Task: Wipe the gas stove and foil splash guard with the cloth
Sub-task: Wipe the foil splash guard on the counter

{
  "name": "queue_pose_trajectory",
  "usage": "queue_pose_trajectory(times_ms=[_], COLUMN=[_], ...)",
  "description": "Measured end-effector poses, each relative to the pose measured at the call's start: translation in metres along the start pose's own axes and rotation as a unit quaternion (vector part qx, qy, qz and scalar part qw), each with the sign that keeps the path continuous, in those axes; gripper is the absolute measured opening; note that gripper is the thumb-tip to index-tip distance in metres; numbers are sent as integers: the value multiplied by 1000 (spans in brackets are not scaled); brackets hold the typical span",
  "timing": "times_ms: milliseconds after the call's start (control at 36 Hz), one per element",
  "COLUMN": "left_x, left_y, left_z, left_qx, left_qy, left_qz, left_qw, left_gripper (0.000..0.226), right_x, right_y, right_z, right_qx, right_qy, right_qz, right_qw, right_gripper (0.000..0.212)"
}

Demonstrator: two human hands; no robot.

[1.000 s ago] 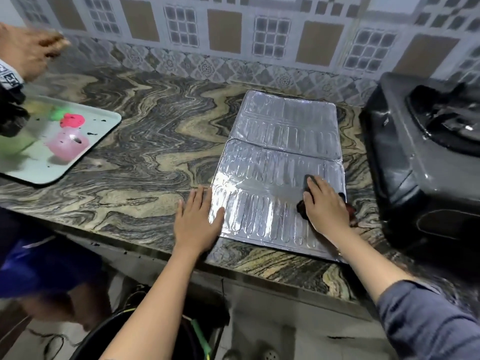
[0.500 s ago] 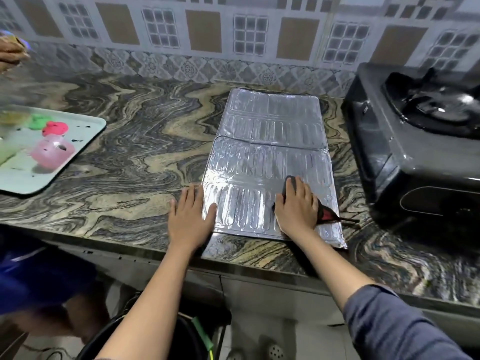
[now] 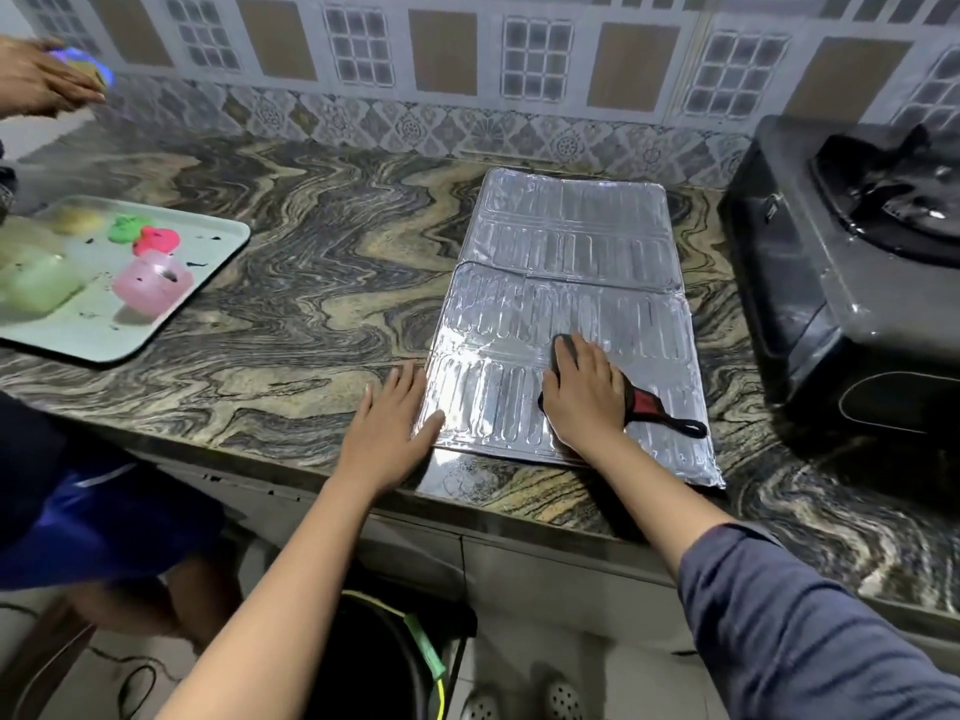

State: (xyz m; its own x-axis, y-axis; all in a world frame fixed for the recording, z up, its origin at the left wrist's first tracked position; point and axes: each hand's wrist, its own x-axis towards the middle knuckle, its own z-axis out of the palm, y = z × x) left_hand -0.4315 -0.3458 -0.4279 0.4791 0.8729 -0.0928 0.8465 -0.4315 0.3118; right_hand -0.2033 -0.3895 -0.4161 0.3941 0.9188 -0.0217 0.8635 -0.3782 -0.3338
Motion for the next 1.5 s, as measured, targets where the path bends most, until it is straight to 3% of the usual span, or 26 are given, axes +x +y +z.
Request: queue_pose_trajectory(times_ms=[361, 528, 639, 833, 972, 1083, 1167, 1333, 1500], left_x=[-1, -1, -1, -2, -2, -2, -2, -2, -1], left_y=[3, 2, 3, 1, 2, 4, 4, 5, 2], left_z=[7, 12, 12, 12, 12, 12, 12, 12, 6], left_qx=[24, 35, 36, 37, 42, 40, 43, 39, 25], left_qy=[14, 28, 31, 16, 19, 22, 22, 27, 1], left_qz=[-16, -21, -25, -22, -23, -25, -25, -20, -11], left_qw=[999, 999, 999, 999, 999, 999, 999, 999, 1000], left_gripper=[61, 60, 59, 61, 60, 60, 60, 60, 63], right_x=[12, 9, 6, -20, -41, -60, -63, -61, -58], right_y=[-59, -56, -26, 34, 68, 65, 51, 19, -11], right_z=[19, 18, 8, -17, -29, -20, -11, 0, 8], right_qx=[9, -31, -53, -41, -79, -59, -39, -19, -18], right_qy=[-48, -96, -121, -87, -30, 49, 71, 74, 6], right_qz=[-137, -274, -324, -199, -52, 97, 147, 137, 7], right_qw=[989, 956, 937, 975, 995, 992, 986, 988, 1000], right_gripper=[52, 53, 64, 74, 52, 54, 55, 54, 54])
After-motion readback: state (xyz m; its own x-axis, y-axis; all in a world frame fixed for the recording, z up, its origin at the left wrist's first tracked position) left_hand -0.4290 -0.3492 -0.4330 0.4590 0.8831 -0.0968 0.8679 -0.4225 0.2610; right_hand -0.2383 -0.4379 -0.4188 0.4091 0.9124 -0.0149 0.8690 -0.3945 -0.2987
